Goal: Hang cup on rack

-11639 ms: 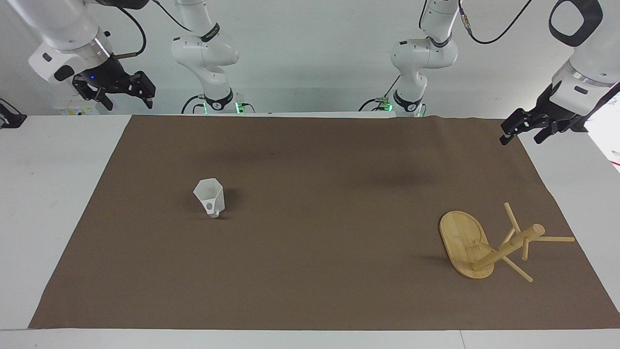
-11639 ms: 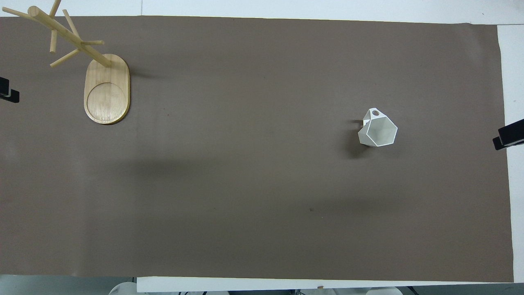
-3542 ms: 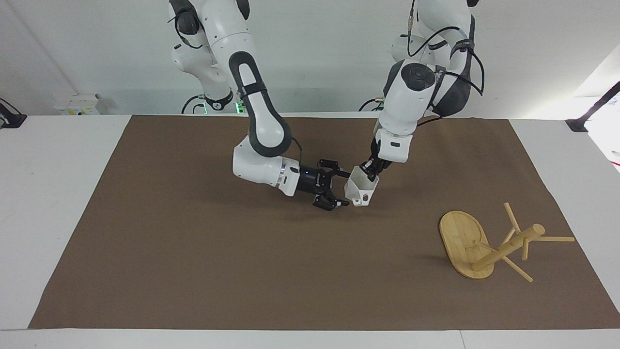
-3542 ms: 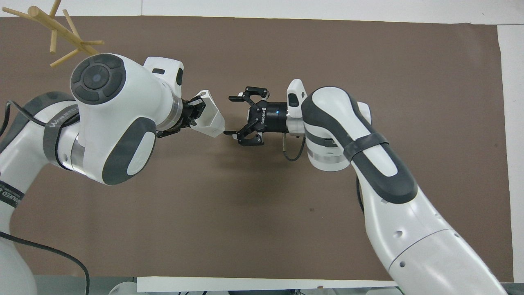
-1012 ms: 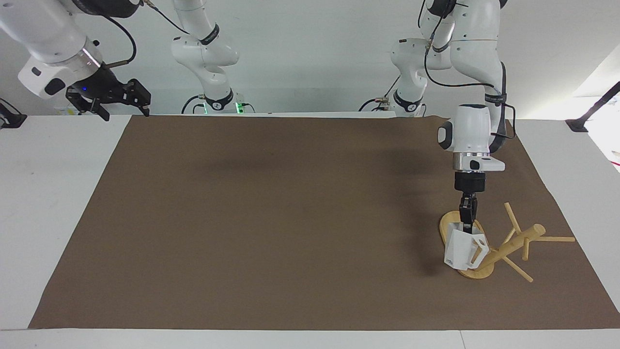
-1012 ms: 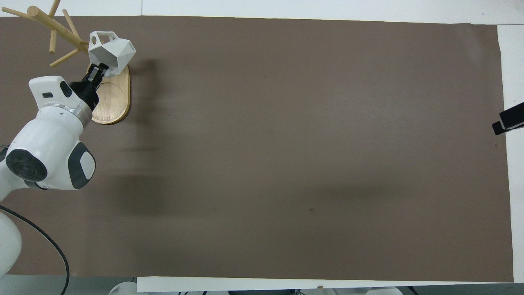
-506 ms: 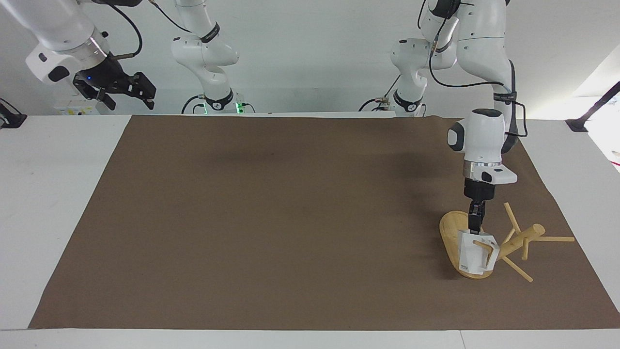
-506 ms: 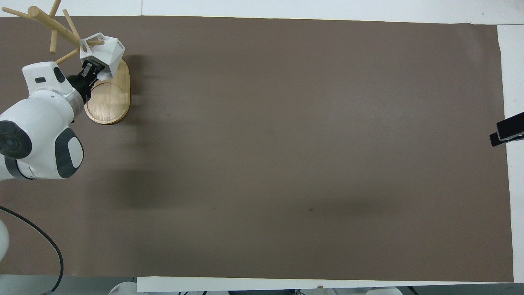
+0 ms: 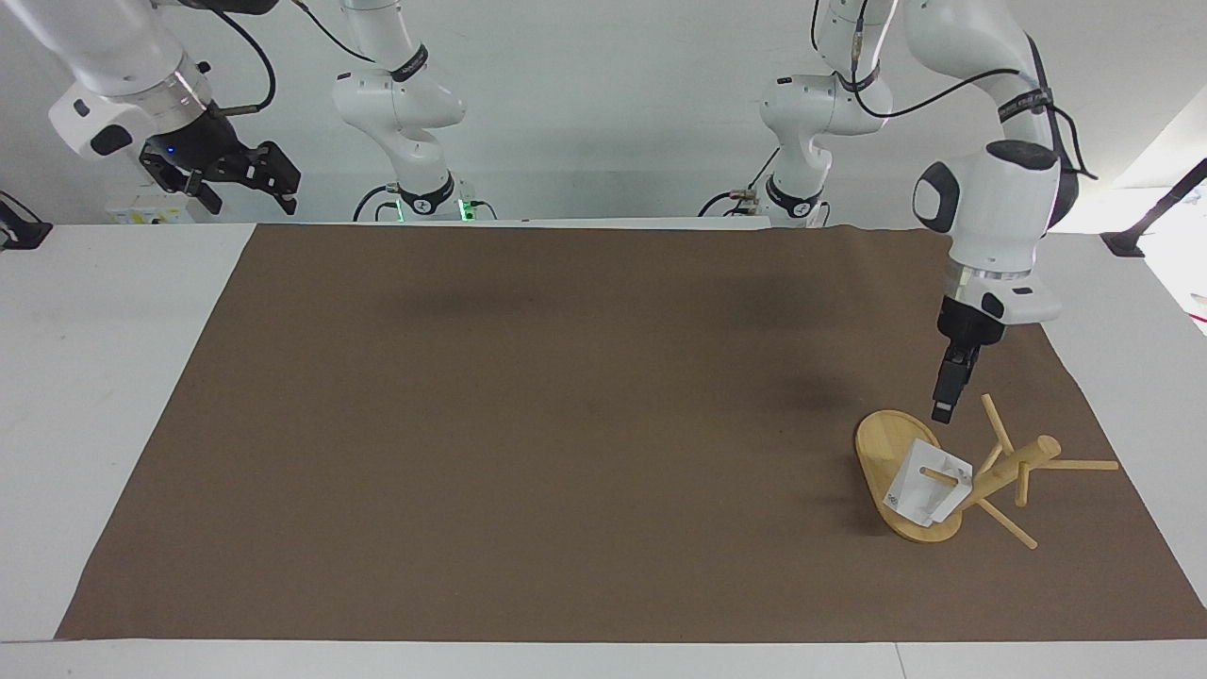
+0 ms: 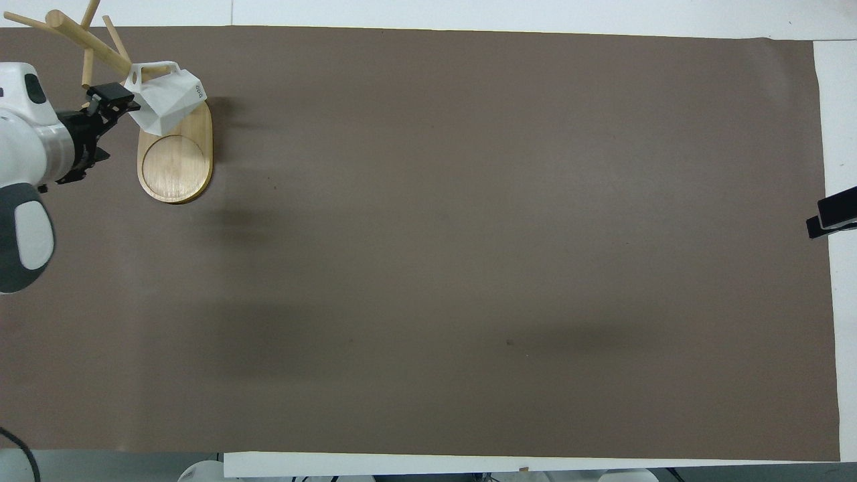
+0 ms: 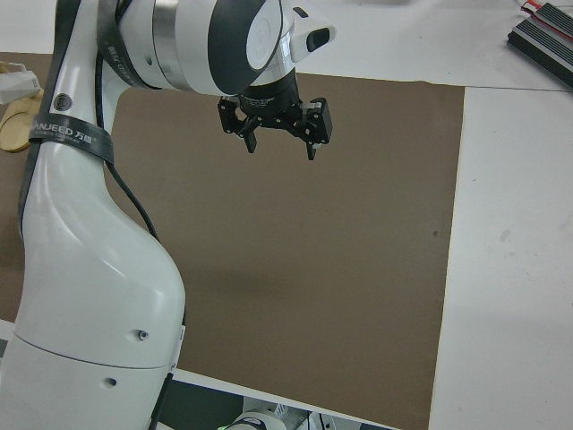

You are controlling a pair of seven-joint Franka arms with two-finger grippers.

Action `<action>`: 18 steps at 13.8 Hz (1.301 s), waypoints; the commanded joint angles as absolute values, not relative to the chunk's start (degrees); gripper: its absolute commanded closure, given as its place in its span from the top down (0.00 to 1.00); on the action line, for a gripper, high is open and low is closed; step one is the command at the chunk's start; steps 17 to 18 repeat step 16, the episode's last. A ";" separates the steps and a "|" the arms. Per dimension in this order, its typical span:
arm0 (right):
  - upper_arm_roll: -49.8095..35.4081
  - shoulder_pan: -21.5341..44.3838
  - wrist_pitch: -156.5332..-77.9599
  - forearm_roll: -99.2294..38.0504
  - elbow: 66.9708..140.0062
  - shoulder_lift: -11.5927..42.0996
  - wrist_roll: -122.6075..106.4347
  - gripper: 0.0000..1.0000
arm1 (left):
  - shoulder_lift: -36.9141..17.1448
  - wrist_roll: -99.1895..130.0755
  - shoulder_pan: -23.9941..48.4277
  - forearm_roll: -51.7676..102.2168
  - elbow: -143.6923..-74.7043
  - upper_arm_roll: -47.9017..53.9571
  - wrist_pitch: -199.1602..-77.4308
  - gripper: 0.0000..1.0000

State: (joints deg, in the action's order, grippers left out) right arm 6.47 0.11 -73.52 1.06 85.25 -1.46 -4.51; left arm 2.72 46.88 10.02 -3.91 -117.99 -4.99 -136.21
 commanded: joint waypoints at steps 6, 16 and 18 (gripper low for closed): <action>6.42 -0.79 -74.18 1.93 87.01 -2.11 -4.31 1.00 | 4.05 10.95 9.23 -3.78 -100.30 -4.75 -97.50 1.00; 6.42 -0.35 -74.27 1.41 87.63 -2.20 -4.39 1.00 | -4.83 -2.02 8.97 -0.97 -81.91 -5.10 -81.56 1.00; 6.42 -0.35 -74.27 1.41 87.63 -2.20 -4.39 1.00 | -4.83 -2.02 8.97 -0.97 -81.91 -5.10 -81.56 1.00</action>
